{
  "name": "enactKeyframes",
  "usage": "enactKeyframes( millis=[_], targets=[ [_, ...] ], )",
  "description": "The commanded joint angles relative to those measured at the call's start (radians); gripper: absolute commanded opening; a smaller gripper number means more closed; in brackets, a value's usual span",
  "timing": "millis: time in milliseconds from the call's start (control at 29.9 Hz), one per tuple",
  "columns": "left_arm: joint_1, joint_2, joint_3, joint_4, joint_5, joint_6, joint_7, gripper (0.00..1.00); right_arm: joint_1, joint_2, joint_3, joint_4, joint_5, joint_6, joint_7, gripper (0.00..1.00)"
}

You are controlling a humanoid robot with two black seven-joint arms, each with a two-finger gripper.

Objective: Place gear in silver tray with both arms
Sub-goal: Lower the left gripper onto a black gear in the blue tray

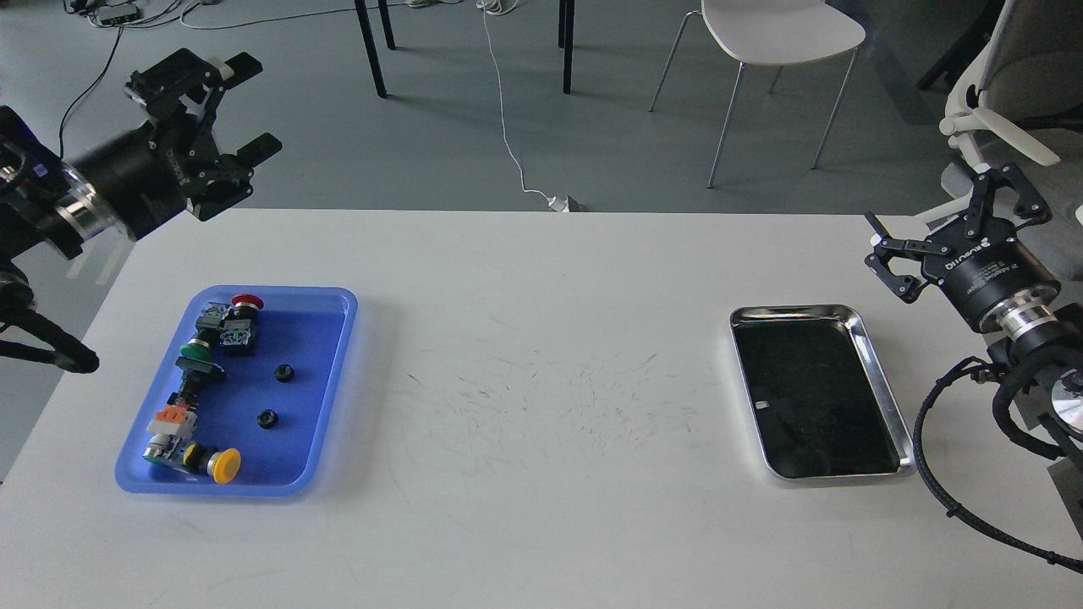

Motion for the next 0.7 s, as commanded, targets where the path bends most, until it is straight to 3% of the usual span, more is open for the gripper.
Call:
enactKeyframes(
  millis=[0,167,335,502,669],
  targets=[
    [0.047,0.052,0.001,-0.109,0.288,0.028,-0.003,0.98,-0.001,-0.012,0.000,0.002,0.001,0.002,0.000,0.99],
    [0.090,0.059,0.004,-0.130,0.648,0.121,-0.003,0.98,-0.001,-0.014,0.001,0.001,0.001,0.002,0.003,0.99],
    [0.139,0.054,0.022,-0.169,0.848,0.151,-0.015,0.98,-0.002,-0.018,0.001,0.001,0.001,0.002,0.009,0.99],
    [0.171,0.045,0.117,-0.153,1.057,0.325,-0.015,0.96,-0.002,-0.018,0.000,-0.002,-0.001,0.002,0.009,0.99],
    [0.174,0.043,0.241,-0.094,1.186,0.442,-0.015,0.96,-0.002,-0.017,-0.002,-0.004,-0.001,0.002,0.009,0.99]
  ],
)
